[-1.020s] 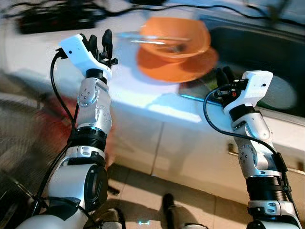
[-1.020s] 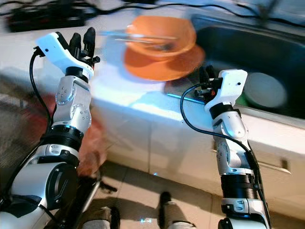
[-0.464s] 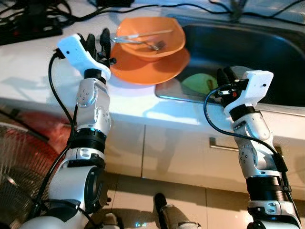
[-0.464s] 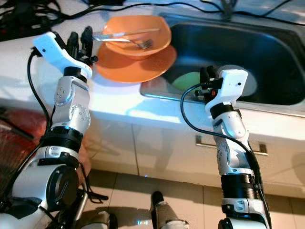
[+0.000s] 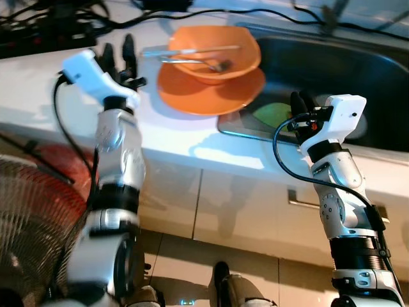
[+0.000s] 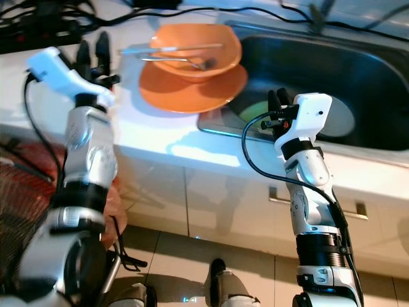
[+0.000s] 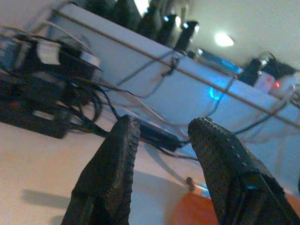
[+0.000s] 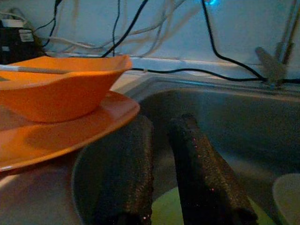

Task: Kitchen organization

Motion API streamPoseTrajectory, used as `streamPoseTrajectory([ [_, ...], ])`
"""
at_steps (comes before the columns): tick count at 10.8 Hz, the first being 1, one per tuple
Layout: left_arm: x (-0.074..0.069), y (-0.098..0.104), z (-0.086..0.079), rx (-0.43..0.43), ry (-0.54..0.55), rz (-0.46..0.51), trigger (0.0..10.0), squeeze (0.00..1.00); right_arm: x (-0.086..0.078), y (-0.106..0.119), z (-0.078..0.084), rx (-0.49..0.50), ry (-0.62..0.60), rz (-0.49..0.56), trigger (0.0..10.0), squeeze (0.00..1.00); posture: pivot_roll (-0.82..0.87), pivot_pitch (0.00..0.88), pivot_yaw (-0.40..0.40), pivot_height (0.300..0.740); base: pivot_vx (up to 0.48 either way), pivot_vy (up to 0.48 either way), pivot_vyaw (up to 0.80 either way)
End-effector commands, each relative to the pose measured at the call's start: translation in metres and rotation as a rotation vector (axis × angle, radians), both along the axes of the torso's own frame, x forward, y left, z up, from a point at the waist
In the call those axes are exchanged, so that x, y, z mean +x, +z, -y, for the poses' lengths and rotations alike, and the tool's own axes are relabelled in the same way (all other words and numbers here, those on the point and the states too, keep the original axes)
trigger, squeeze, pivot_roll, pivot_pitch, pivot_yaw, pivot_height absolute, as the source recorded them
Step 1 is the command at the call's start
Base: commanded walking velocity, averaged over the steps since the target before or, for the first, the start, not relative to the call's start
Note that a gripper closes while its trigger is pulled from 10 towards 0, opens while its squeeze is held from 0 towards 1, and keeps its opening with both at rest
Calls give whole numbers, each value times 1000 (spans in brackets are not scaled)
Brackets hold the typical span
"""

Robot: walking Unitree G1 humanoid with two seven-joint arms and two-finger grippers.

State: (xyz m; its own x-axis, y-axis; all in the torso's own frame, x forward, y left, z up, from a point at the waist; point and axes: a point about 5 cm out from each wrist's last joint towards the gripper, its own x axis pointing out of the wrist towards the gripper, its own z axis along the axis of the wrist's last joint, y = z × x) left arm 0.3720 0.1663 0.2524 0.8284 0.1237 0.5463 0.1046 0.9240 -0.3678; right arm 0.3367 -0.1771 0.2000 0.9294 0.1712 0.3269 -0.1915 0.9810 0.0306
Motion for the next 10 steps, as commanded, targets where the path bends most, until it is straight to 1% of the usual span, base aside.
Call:
streamPoseTrajectory([
  [1, -6, 1, 10, 0, -40, 9, 10000, 0, -1, 0, 3, 7, -3, 5, 10000, 0, 1, 182, -25, 740, 0, 0, 0],
  [2, -11, -3, 19, 18, -88, -4, 10000, 0, -1, 0, 3, 8, -4, 4, 10000, 0, 1, 182, -25, 740, 0, 0, 0],
  [3, -18, -15, 32, 61, -163, -38, 10000, 0, -1, -1, 2, 9, -3, 3, 10000, 0, 4, 182, -23, 740, 0, 0, 0],
  [4, -22, -24, 39, 58, -224, -78, 10000, 0, 0, -1, 1, 10, -1, 3, 10000, 0, 6, 183, -23, 740, 0, 0, 0],
  [5, -22, -25, 41, 57, -236, -90, 10000, 0, 0, -1, 1, 10, -1, 2, 10000, 0, 8, 182, -23, 740, 0, 0, 0],
  [8, -21, -19, 56, 58, -295, -102, 10000, 0, 0, 0, 1, 10, -2, 5, 10000, 0, 2, 178, -21, 740, 0, 0, 0],
  [9, -18, -12, 62, 56, -313, -93, 10000, 0, -1, -1, 2, 10, -5, 3, 10000, 0, 1, 179, -16, 740, 0, 0, 0],
  [10, -17, -10, 65, 62, -319, -92, 10000, 0, -1, -2, 1, 11, -6, 3, 10000, 0, -2, 181, -12, 740, 0, 0, 0],
])
